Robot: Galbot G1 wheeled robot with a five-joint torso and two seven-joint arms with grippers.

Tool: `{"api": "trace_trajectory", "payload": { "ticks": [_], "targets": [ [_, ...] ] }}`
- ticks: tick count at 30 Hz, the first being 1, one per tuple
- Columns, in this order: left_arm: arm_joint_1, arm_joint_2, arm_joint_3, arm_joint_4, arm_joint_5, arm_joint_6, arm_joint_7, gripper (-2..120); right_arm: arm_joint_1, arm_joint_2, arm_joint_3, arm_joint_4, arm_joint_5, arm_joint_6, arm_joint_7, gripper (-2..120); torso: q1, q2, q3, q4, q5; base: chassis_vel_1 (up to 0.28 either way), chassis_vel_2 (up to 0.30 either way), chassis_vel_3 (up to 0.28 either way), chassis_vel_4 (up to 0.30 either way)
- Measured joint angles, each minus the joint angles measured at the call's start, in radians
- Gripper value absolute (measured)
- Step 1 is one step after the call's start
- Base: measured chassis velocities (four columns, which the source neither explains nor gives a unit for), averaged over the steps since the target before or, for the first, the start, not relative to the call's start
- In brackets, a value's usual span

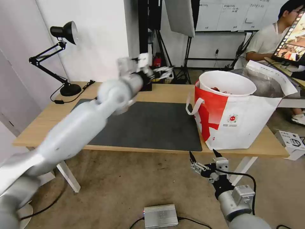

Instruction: Pick up the trash from the table and place it into the takeout bag.

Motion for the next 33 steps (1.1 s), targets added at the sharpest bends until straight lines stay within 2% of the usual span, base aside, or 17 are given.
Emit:
{"api": "trace_trajectory", "payload": {
  "ticks": [1, 2, 4, 6, 7, 10, 11, 14, 15, 18, 23, 24, 26, 27, 30, 33],
  "targets": [
    [0.0, 0.0, 0.0, 0.0, 0.0, 0.0, 0.0, 100, 0.0, 0.0, 0.0, 0.0, 0.0, 0.0, 0.0, 100, 0.0, 0.0, 0.0, 0.0, 0.0, 0.0, 0.0, 0.0, 0.0],
    [0.068, 0.068, -0.059, -0.037, 0.019, -0.003, 0.03, 100, 0.0, 0.0, 0.0, 0.0, 0.0, 0.0, 0.0, 100, 0.0, 0.0, 0.0, 0.0003, 0.0005, 0.0, 0.0, 0.0, 0.0],
    [0.102, 0.092, -0.089, -0.052, 0.024, -0.004, 0.044, 100, 0.0, 0.0, 0.0, 0.0, 0.0, 0.0, 0.0, 100, 0.0, 0.0, 0.0, 0.0001, 0.0004, 0.0, 0.0, 0.0, 0.0],
    [0.206, 0.149, -0.178, -0.083, 0.035, -0.009, 0.078, 100, 0.0, 0.0, 0.0, 0.0, 0.0, 0.0, 0.0, 100, 0.0, 0.0, 0.0, -0.0001, 0.0004, 0.0, 0.0, 0.0, 0.0],
    [0.206, 0.149, -0.178, -0.083, 0.035, -0.009, 0.078, 100, 0.0, 0.0, 0.0, 0.0, 0.0, 0.0, 0.0, 100, 0.0, 0.0, 0.0, -0.0001, 0.0004, 0.0, 0.0, 0.0, 0.0],
    [0.345, 0.208, -0.285, -0.12, 0.046, -0.033, 0.107, 100, 0.0, 0.0, 0.0, 0.0, 0.0, 0.0, 0.0, 100, 0.0, 0.0, 0.0, -0.0001, 0.0002, 0.0, 0.0, 0.0, 0.0],
    [0.345, 0.208, -0.285, -0.12, 0.046, -0.033, 0.107, 100, 0.0, 0.0, 0.0, 0.0, 0.0, 0.0, 0.0, 100, 0.0, 0.0, 0.0, -0.0001, 0.0002, 0.0, 0.0, 0.0, 0.0],
    [0.47, 0.246, -0.38, -0.145, 0.062, -0.048, 0.121, 100, 0.0, 0.0, 0.0, 0.0, 0.0, 0.0, 0.0, 100, 0.0, 0.0, 0.0, -0.0003, 0.0005, 0.0, 0.0, 0.0, 0.0],
    [0.47, 0.246, -0.38, -0.145, 0.062, -0.048, 0.121, 100, 0.0, 0.0, 0.0, 0.0, 0.0, 0.0, 0.0, 100, 0.0, 0.0, 0.0, -0.0003, 0.0005, 0.0, 0.0, 0.0, 0.0],
    [0.626, 0.26, -0.482, -0.166, 0.104, -0.068, 0.146, 100, 0.0, 0.0, 0.0, 0.0, 0.0, 0.0, 0.0, 100, 0.0, 0.0, 0.0, 0.0, 0.0004, 0.0, 0.0, 0.0, 0.0],
    [0.678, 0.254, -0.509, -0.167, 0.137, -0.091, 0.149, 100, 0.0, 0.0, 0.0, 0.0, 0.0, 0.0, 0.0, 100, 0.0, 0.0, 0.0, 0.0, 0.0007, 0.0, 0.0, 0.0, 0.0],
    [0.711, 0.244, -0.526, -0.167, 0.155, -0.115, 0.146, 100, 0.0, 0.0, 0.0, 0.0, 0.0, 0.0, 0.0, 100, 0.0, 0.0, 0.0, -0.0007, 0.0005, 0.0, 0.0, 0.0, 0.0],
    [0.8, 0.23, -0.594, -0.172, 0.181, -0.149, 0.133, 100, 0.0, 0.0, 0.0, 0.0, 0.0, 0.0, 0.0, 100, 0.0, 0.0, 0.0, -0.0005, 0.0009, 0.0, 0.0, 0.0, 0.0],
    [0.8, 0.23, -0.594, -0.172, 0.181, -0.149, 0.133, 100, 0.0, 0.0, 0.0, 0.0, 0.0, 0.0, 0.0, 100, 0.0, 0.0, 0.0, -0.0005, 0.0009, 0.0, 0.0, 0.0, 0.0],
    [0.902, 0.215, -0.678, -0.161, 0.223, -0.186, 0.141, 100, 0.0, 0.0, 0.0, 0.0, 0.0, 0.0, 0.0, 100, 0.0, 0.0, 0.0, -0.0001, 0.0005, 0.0, 0.0, 0.0, 0.0],
    [0.95, 0.208, -0.718, -0.161, 0.233, -0.195, 0.149, 100, 0.0, 0.0, 0.0, 0.0, 0.0, 0.0, 0.0, 100, 0.0, 0.0, 0.0, -0.0001, 0.0005, 0.0, 0.0, 0.0, 0.0]
  ]
}}
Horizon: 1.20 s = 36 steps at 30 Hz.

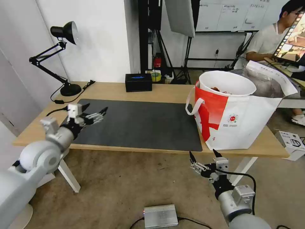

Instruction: Pick up the trash from the table and place it into the takeout bag.

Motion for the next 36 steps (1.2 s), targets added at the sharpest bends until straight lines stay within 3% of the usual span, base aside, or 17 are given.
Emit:
{"api": "trace_trajectory", "payload": {
  "ticks": [13, 29, 36],
  "targets": [
    [0.174, -0.03, -0.099, 0.043, 0.131, -0.031, 0.026, 100, 0.0, 0.0, 0.0, 0.0, 0.0, 0.0, 0.0, 100, 0.0, 0.0, 0.0, 0.0, 0.0002, 0.0, 0.0, 0.0, 0.0],
    [0.359, -0.115, -0.203, 0.025, 0.175, -0.062, 0.019, 100, 0.0, 0.0, 0.0, 0.0, 0.0, 0.0, 0.0, 100, 0.0, 0.0, 0.0, -0.0001, 0.0001, 0.0, 0.0, 0.0, 0.0],
    [0.383, -0.133, -0.215, 0.012, 0.181, -0.07, 0.019, 100, 0.0, 0.0, 0.0, 0.0, 0.0, 0.0, 0.0, 100, 0.0, 0.0, 0.0, -0.0002, 0.0002, 0.0, 0.0, 0.0, 0.0]
  ]
}}
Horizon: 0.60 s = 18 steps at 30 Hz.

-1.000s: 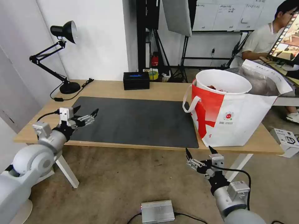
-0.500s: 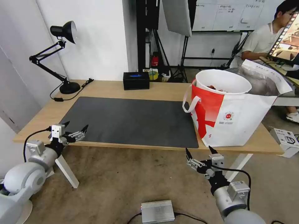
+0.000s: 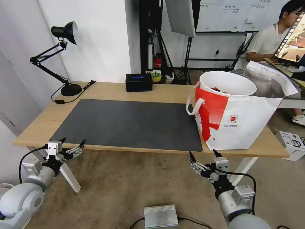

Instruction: Pick up the trash from the table and place it into the takeout bag.

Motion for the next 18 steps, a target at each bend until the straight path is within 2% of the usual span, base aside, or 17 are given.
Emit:
{"api": "trace_trajectory", "payload": {
  "ticks": [9, 11, 14, 15, 18],
  "targets": [
    [0.001, -0.007, 0.0, -0.014, -0.001, -0.006, -0.005, 100, -0.001, 0.004, 0.0, -0.002, -0.003, 0.003, -0.002, 100, 0.0, 0.0, 0.0, 0.0, 0.0, 0.0, 0.0, 0.0, 0.0],
    [0.0, -0.007, 0.001, -0.014, -0.002, -0.006, -0.005, 100, -0.007, 0.025, 0.005, -0.015, -0.025, 0.028, -0.022, 100, 0.0, 0.0, 0.0, 0.0002, -0.0002, 0.0, 0.0, 0.0, 0.0],
    [-0.001, -0.007, 0.002, -0.014, -0.003, -0.006, -0.006, 100, -0.043, 0.141, 0.025, -0.087, -0.141, 0.164, -0.124, 100, 0.0, 0.0, 0.0, -0.0001, -0.0002, 0.0, 0.0, 0.0, 0.0],
    [-0.001, -0.007, 0.002, -0.014, -0.003, -0.006, -0.006, 100, -0.043, 0.141, 0.025, -0.087, -0.141, 0.164, -0.124, 100, 0.0, 0.0, 0.0, -0.0001, -0.0002, 0.0, 0.0, 0.0, 0.0],
    [-0.001, -0.007, 0.002, -0.014, -0.003, -0.006, -0.007, 100, -0.071, 0.229, 0.041, -0.142, -0.229, 0.268, -0.203, 100, 0.0, 0.0, 0.0, -0.0003, 0.0001, 0.0, 0.0, 0.0, 0.0]
  ]
}}
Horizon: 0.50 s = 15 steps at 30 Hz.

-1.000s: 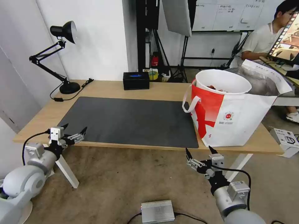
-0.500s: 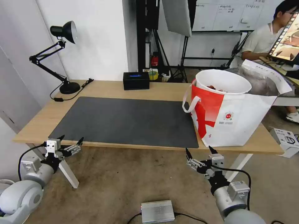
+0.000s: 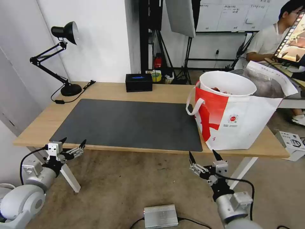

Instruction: Pick up the trash from the table and place it into the takeout bag.

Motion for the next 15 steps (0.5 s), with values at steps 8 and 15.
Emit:
{"api": "trace_trajectory", "payload": {
  "ticks": [8, 15],
  "targets": [
    [-0.001, 0.0, 0.001, 0.0, -0.001, 0.0, 0.0, 100, -0.001, 0.015, 0.005, -0.013, -0.015, 0.057, -0.043, 100, 0.0, 0.0, 0.0, 0.0003, -0.0002, 0.0, 0.0, 0.0, 0.0],
    [-0.001, 0.001, 0.001, 0.0, -0.001, 0.0, 0.0, 100, 0.002, 0.016, 0.002, -0.016, -0.016, 0.057, -0.041, 100, 0.0, 0.0, 0.0, 0.0003, -0.0002, 0.0, 0.0, 0.0, 0.0]
  ]
}}
